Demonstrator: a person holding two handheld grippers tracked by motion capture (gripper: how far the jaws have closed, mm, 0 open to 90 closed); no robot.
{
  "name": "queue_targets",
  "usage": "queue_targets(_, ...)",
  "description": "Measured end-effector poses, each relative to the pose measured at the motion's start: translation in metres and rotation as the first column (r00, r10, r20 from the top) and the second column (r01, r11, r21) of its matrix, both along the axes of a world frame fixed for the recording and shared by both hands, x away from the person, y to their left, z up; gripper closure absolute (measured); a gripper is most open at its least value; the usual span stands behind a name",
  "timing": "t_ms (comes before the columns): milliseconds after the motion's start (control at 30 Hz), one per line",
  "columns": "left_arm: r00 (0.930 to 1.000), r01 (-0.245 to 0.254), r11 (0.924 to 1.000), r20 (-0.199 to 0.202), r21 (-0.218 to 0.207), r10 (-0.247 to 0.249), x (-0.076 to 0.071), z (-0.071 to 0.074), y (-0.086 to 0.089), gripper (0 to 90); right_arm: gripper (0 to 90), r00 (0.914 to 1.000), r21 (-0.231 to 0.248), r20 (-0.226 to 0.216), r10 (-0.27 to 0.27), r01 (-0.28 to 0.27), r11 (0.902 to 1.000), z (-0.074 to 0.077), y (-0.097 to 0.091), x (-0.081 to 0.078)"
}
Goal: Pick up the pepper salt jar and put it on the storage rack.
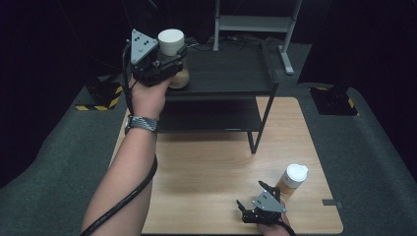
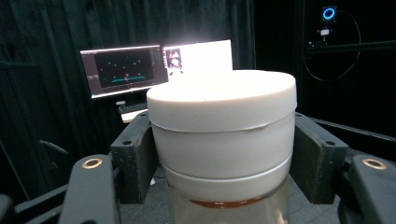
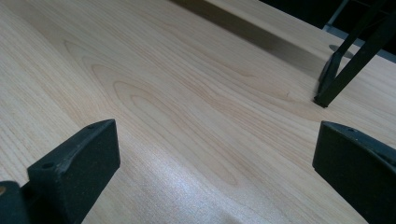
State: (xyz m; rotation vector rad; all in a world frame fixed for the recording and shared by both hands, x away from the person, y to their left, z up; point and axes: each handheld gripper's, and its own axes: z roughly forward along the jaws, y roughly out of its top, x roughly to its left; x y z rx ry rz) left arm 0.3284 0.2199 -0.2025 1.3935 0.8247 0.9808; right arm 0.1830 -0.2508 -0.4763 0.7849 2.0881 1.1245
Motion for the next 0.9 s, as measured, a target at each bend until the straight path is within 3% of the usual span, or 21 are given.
queue_targets(367, 0.9999, -0.005, 1.0, -0.013, -0.004, 0.005, 0.0078, -0.0033, -0.0017, 33.1, 0.0, 1.0, -0.005, 0.002, 0.003, -0.003, 1.0, 0.0, 0.0007, -0.0001)
queue_targets(533, 1.0, -0.002, 0.9999, -0.005, 0.01, 0.002, 0.0079, -0.004, -0.0035, 33.1, 0.0, 1.0, -0.009, 0.004, 0.004, -0.004, 1.0, 0.0, 0.0011, -0.0005)
queue_targets(900, 0.9999, 0.009, 1.0, -0.007, -0.002, -0.009, 0.0074, -0.0061, -0.0006, 32.7, 0.0, 1.0, -0.015, 0.005, 0.002, -0.002, 0.9999, 0.0002, 0.0023, -0.0011)
